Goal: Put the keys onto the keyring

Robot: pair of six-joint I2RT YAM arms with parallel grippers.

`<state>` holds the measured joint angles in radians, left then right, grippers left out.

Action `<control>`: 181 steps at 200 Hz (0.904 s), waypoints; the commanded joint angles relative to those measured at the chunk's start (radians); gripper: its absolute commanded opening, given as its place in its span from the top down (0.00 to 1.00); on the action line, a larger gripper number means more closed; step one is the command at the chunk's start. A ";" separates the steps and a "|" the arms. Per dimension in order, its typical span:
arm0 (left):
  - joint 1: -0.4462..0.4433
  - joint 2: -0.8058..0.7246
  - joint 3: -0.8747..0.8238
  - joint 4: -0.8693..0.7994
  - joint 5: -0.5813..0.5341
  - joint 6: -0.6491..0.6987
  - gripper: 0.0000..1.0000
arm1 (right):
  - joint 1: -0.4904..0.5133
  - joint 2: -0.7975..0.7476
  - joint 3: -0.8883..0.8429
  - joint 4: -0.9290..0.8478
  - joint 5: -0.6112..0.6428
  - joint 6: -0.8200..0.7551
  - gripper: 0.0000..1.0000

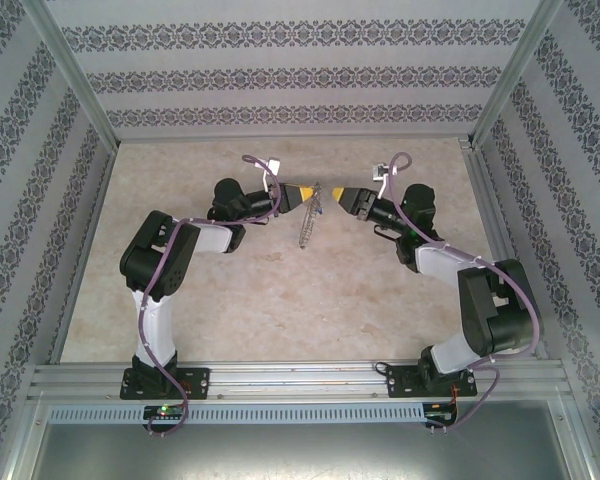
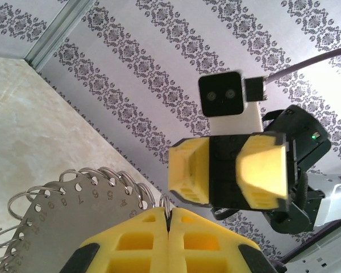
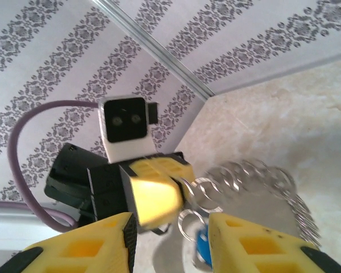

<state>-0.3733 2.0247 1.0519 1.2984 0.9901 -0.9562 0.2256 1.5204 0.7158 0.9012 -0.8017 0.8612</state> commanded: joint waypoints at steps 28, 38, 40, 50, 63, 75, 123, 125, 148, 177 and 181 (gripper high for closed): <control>-0.017 -0.027 0.015 0.076 0.012 0.000 1.00 | 0.051 0.044 0.055 0.051 0.069 0.022 0.61; -0.017 -0.029 0.014 0.076 0.012 0.001 1.00 | 0.053 0.052 0.051 0.056 0.079 0.023 0.60; -0.016 -0.029 0.014 0.076 0.012 0.001 1.00 | 0.053 0.053 0.050 0.057 0.083 0.023 0.60; -0.016 -0.031 0.013 0.073 0.012 0.002 1.00 | 0.055 0.059 0.045 0.060 0.096 0.024 0.60; -0.018 -0.034 0.013 0.070 0.012 0.005 1.00 | 0.055 0.067 0.039 0.067 0.108 0.023 0.60; -0.018 -0.037 0.011 0.069 0.012 0.007 1.00 | 0.055 0.073 0.034 0.072 0.118 0.024 0.60; -0.019 -0.038 0.010 0.067 0.012 0.010 1.00 | 0.074 0.105 0.045 0.094 0.108 0.042 0.60; -0.019 -0.037 0.010 0.067 0.012 0.010 1.00 | 0.074 0.106 0.046 0.094 0.108 0.042 0.60; -0.018 -0.040 0.008 0.066 0.012 0.012 1.00 | 0.086 0.118 0.055 0.097 0.104 0.042 0.61; -0.019 -0.040 0.007 0.068 0.011 0.013 1.00 | 0.100 0.126 0.069 0.095 0.099 0.041 0.63; -0.018 -0.040 0.007 0.068 0.010 0.014 1.00 | 0.101 0.127 0.072 0.094 0.099 0.041 0.63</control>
<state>-0.3801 2.0247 1.0519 1.2984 0.9901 -0.9554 0.3126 1.6348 0.7528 0.9466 -0.6994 0.8955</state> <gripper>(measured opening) 0.050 0.378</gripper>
